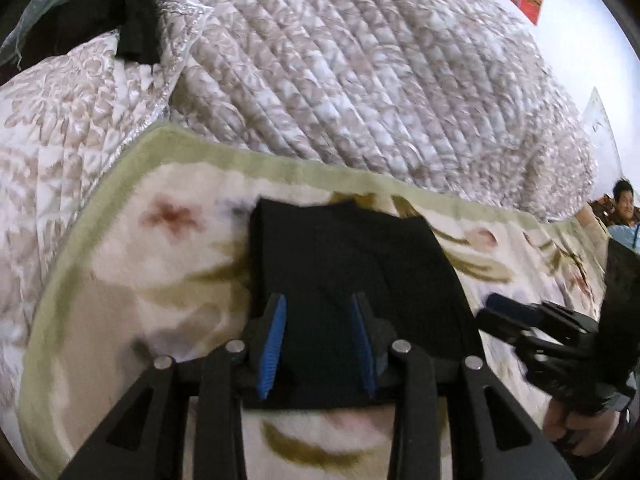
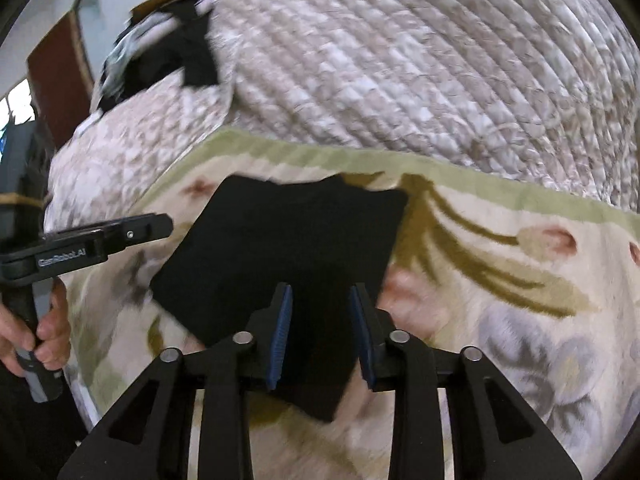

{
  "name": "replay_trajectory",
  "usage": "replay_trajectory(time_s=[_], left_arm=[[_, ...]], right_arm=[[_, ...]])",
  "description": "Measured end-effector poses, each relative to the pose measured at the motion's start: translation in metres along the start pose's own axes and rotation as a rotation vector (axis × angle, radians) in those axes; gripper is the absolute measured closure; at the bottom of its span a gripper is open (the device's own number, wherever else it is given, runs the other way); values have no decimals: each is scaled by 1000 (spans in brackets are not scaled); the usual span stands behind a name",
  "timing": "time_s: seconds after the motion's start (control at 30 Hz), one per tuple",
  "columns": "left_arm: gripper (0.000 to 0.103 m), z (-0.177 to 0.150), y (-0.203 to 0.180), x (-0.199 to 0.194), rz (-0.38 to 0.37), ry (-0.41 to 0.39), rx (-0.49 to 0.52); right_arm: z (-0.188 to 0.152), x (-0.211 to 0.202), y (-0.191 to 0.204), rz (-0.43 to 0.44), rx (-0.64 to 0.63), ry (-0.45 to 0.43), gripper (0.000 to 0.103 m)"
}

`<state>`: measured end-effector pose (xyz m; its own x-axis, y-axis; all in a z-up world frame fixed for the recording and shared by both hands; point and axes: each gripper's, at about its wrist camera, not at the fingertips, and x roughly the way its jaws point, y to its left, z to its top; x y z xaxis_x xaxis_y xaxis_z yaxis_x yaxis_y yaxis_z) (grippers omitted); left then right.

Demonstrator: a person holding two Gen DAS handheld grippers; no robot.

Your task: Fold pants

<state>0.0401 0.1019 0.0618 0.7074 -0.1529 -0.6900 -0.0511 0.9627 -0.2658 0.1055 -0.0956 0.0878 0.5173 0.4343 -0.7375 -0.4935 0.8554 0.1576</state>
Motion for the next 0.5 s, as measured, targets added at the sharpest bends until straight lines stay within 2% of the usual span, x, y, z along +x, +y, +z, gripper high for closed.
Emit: replay_trajectory(time_s=[0.03, 0.07, 0.1, 0.17, 0.33, 0.43, 0.5], left_arm=[[67, -10, -4, 0, -6, 14, 6], [67, -17, -7, 2, -5, 30, 13], [67, -25, -9, 7, 7, 51, 19], [67, -35, -10, 18, 27, 88, 31], [68, -38, -14, 9, 62, 61, 51], [68, -42, -16, -3, 94, 33, 36], [68, -49, -19, -8, 103, 33, 28]], right_arm=[[-7, 3, 5, 0, -11, 17, 82], [-12, 7, 7, 0, -17, 32, 94], [-18, 11, 9, -7, -26, 51, 99], [-25, 22, 7, -18, -27, 84, 99], [-24, 8, 1, -20, 11, 68, 99], [-25, -7, 2, -27, 25, 47, 96], [-30, -16, 4, -40, 26, 33, 76]])
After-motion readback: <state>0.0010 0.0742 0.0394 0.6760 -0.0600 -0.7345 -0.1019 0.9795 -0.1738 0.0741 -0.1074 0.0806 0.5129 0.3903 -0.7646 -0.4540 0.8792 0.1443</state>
